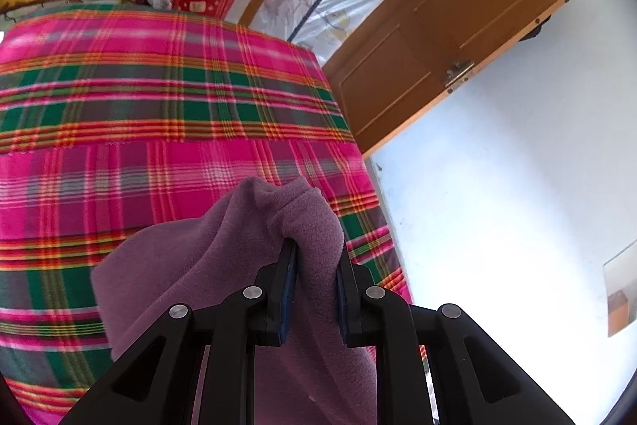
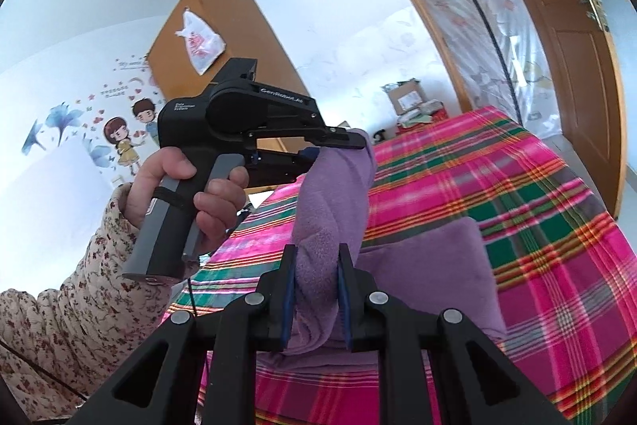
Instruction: Fold clothes
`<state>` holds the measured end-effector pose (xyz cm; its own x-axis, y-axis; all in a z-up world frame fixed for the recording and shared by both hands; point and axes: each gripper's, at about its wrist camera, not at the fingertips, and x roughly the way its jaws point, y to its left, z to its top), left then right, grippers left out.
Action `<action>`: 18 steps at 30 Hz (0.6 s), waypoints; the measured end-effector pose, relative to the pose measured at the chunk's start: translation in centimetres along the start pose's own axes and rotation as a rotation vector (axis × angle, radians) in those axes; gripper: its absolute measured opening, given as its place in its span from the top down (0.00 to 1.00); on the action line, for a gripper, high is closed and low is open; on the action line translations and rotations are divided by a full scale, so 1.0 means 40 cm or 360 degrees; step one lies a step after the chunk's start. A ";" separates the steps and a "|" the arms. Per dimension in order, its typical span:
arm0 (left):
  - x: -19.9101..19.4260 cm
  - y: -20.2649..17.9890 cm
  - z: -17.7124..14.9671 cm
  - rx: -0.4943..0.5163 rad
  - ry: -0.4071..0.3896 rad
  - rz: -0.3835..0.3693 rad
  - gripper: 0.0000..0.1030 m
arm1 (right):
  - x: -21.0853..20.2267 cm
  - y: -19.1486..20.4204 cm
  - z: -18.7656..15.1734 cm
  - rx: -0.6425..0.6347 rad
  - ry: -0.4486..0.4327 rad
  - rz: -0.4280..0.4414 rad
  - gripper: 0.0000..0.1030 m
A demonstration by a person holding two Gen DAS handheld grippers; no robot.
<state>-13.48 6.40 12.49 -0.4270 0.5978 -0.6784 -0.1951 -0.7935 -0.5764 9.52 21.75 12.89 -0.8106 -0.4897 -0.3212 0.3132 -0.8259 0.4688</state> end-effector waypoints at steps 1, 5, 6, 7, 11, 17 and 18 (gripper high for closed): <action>0.010 -0.002 0.001 0.0000 0.0009 0.0001 0.82 | 0.000 -0.009 0.000 0.0009 0.0001 -0.0008 0.82; 0.049 -0.010 0.006 0.0006 0.0044 0.0007 0.82 | -0.001 -0.039 -0.002 0.0034 0.0011 -0.0046 0.82; 0.061 -0.009 0.007 0.0002 0.0059 0.0007 0.82 | -0.001 -0.048 -0.003 0.0048 0.0015 -0.0052 0.82; 0.074 -0.008 0.007 -0.0004 0.0074 0.0009 0.82 | -0.001 -0.057 -0.004 0.0062 0.0018 -0.0059 0.82; 0.122 -0.004 0.005 -0.0019 0.0125 0.0027 0.82 | 0.002 -0.096 -0.015 0.0121 0.0044 -0.0073 0.82; 0.176 -0.003 -0.002 -0.0007 0.0173 0.0074 0.82 | 0.011 -0.145 -0.030 0.0196 0.0081 -0.0086 0.81; 0.185 -0.002 -0.003 -0.0006 0.0180 0.0080 0.82 | 0.013 -0.152 -0.032 0.0209 0.0085 -0.0087 0.81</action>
<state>-16.52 10.90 7.49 -0.3336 0.5667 -0.7534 -0.1724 -0.8224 -0.5422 7.82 26.14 8.82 -0.7960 -0.4621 -0.3910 0.1990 -0.8098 0.5520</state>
